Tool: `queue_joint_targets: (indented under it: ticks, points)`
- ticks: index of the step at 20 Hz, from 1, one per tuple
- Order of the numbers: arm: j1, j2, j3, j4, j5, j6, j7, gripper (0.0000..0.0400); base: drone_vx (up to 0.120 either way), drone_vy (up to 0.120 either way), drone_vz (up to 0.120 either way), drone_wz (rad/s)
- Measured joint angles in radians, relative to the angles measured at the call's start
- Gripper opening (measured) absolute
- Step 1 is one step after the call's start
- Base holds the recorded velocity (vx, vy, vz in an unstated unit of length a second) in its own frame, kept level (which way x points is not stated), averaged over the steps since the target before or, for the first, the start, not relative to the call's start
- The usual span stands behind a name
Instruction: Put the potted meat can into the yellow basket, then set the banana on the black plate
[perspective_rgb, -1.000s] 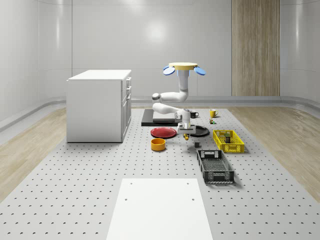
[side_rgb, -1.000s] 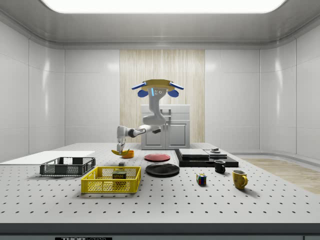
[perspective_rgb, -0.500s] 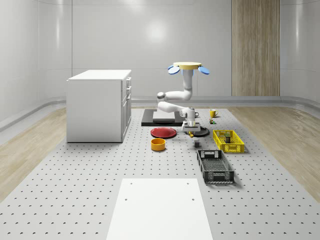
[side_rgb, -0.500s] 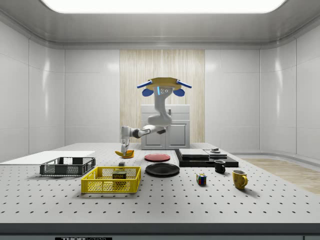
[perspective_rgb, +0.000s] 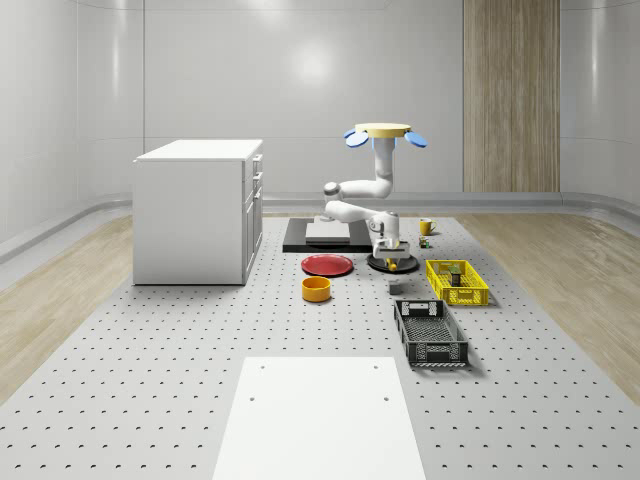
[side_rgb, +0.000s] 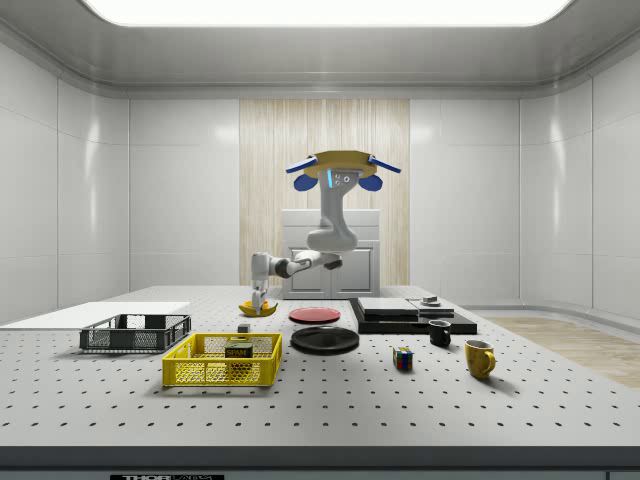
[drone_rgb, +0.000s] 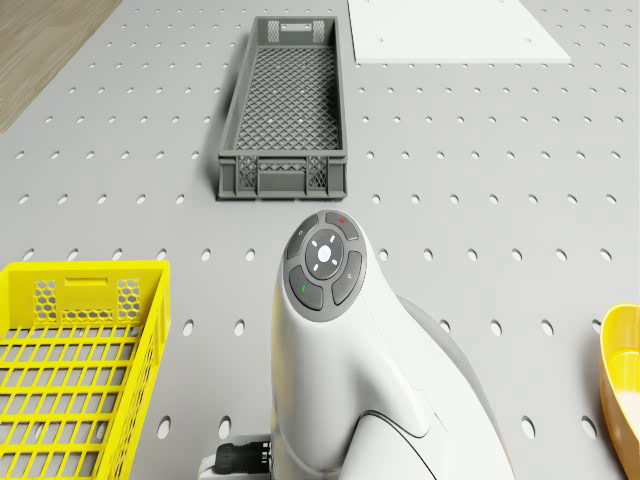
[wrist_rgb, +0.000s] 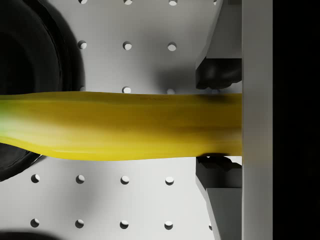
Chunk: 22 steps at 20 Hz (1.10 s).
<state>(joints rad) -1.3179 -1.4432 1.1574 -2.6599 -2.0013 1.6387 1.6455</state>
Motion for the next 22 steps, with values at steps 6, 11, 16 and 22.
queue_joint_targets:
  ticks: [6, 11, 16, 22]
  points:
    - [0.001, 0.003, 0.0, 0.0, -0.001, -0.002, -0.001, 0.0195, -0.12, 0.12, 0.0, 0.0]
    - [0.002, 0.005, 0.0, 0.0, -0.002, -0.004, -0.002, 0.0195, -0.12, 0.04, 0.0, 0.0]
    - [0.003, 0.007, 0.0, -0.001, -0.003, -0.006, -0.002, 0.0195, -0.12, 0.0, 0.0, 0.0]
    - [0.004, 0.009, 0.0, -0.001, -0.004, -0.008, -0.003, 0.0195, -0.12, 0.0, -0.053, 0.0]
